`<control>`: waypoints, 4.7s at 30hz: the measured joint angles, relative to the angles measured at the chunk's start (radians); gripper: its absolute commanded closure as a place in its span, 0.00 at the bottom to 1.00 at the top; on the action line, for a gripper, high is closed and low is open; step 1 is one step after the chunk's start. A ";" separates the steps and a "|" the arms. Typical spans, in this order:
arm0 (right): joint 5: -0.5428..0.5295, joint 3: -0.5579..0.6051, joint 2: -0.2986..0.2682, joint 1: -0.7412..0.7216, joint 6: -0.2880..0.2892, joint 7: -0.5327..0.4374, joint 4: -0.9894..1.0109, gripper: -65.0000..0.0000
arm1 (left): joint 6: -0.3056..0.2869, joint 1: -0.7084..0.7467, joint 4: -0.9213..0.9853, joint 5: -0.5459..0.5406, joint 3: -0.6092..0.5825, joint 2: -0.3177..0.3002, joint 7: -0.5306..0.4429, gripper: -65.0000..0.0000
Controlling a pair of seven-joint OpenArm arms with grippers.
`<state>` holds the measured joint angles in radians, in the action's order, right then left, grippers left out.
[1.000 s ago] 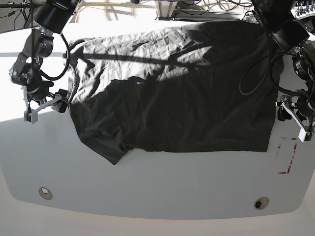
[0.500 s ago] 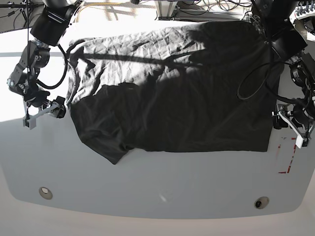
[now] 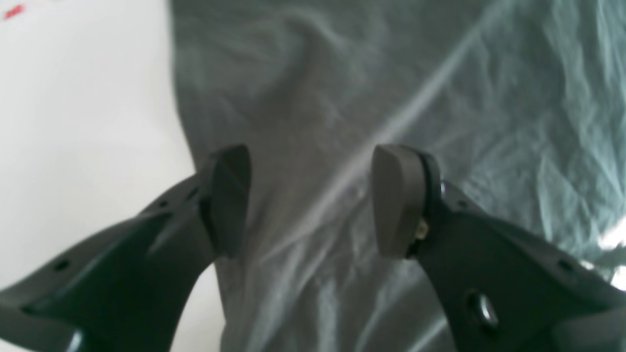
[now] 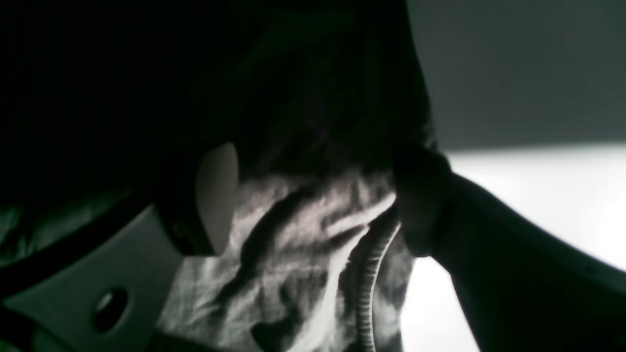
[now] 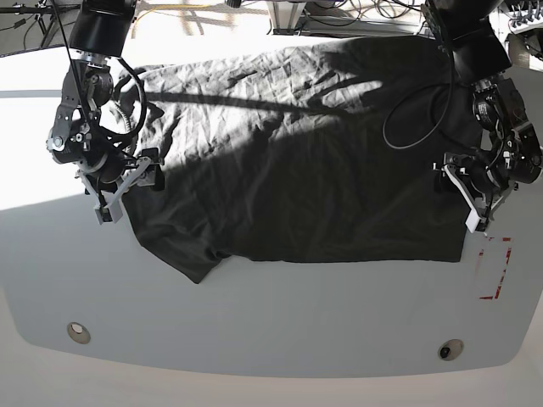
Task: Fold the T-shirt properly
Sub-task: 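Release the shirt edge and move both grippers onto the shirt's body, then grasp the shirt's edge with both grippers at its two corners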
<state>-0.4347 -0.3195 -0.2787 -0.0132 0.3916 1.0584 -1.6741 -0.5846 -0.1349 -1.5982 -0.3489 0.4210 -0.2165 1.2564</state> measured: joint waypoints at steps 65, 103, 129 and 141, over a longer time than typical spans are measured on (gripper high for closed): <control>0.081 0.182 -0.048 -0.274 -0.006 -0.196 0.520 0.83 | -0.008 -0.267 0.602 0.206 -0.263 -0.028 -0.457 0.81; 0.088 -0.380 0.124 0.053 0.062 -0.051 0.106 0.28 | -0.003 0.125 -0.146 -0.156 0.075 -0.023 -0.023 0.53; -0.014 -0.314 0.158 0.108 0.065 -0.025 0.106 0.97 | -0.005 0.171 0.078 -0.307 0.360 -0.031 -0.031 0.52; -0.015 -0.314 0.157 0.111 0.065 -0.025 0.106 0.97 | 0.000 0.240 0.182 -0.407 0.264 -0.055 -0.034 0.52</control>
<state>-0.4496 -0.6331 -0.1215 0.0978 0.4568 1.0332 -1.5684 -0.5850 0.1055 -1.4162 -0.7555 0.6849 -0.2714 1.2221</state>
